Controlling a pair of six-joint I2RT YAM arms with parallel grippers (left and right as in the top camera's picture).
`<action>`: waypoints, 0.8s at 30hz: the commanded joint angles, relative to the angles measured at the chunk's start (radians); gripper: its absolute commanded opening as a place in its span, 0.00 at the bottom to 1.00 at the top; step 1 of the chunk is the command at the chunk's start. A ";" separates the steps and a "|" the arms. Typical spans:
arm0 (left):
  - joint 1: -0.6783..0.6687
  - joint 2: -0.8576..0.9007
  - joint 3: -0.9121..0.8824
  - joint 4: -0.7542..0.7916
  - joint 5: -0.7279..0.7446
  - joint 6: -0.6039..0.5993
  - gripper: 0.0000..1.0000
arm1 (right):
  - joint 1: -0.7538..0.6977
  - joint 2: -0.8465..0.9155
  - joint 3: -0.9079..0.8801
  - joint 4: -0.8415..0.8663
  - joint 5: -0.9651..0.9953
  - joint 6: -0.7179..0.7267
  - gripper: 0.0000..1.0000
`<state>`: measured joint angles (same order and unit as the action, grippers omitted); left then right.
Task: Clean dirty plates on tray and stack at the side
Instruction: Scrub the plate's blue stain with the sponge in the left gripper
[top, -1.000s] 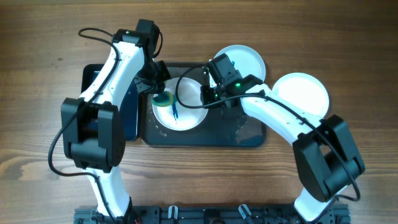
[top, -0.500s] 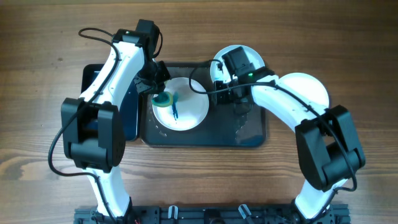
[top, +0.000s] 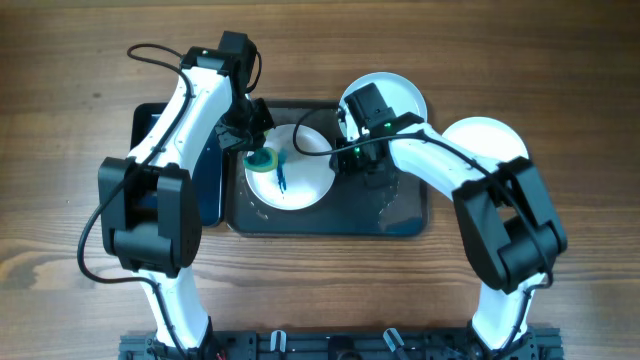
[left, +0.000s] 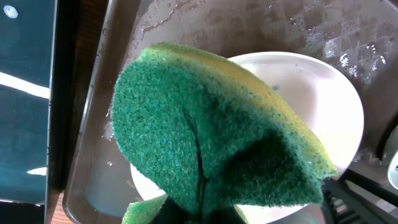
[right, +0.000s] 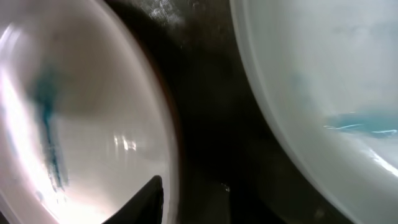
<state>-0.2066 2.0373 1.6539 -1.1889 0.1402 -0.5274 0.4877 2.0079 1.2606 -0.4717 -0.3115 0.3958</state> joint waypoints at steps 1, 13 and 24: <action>0.002 -0.012 -0.005 -0.004 0.016 0.023 0.04 | 0.009 0.074 0.007 0.009 -0.047 -0.002 0.36; 0.000 -0.012 -0.072 0.006 0.018 0.005 0.04 | 0.026 0.077 0.007 0.021 -0.017 0.105 0.04; -0.047 -0.012 -0.330 0.240 0.117 -0.004 0.04 | 0.026 0.077 0.007 0.029 -0.019 0.107 0.04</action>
<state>-0.2123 2.0365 1.3998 -0.9890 0.1997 -0.5259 0.5064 2.0457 1.2747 -0.4358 -0.3618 0.4862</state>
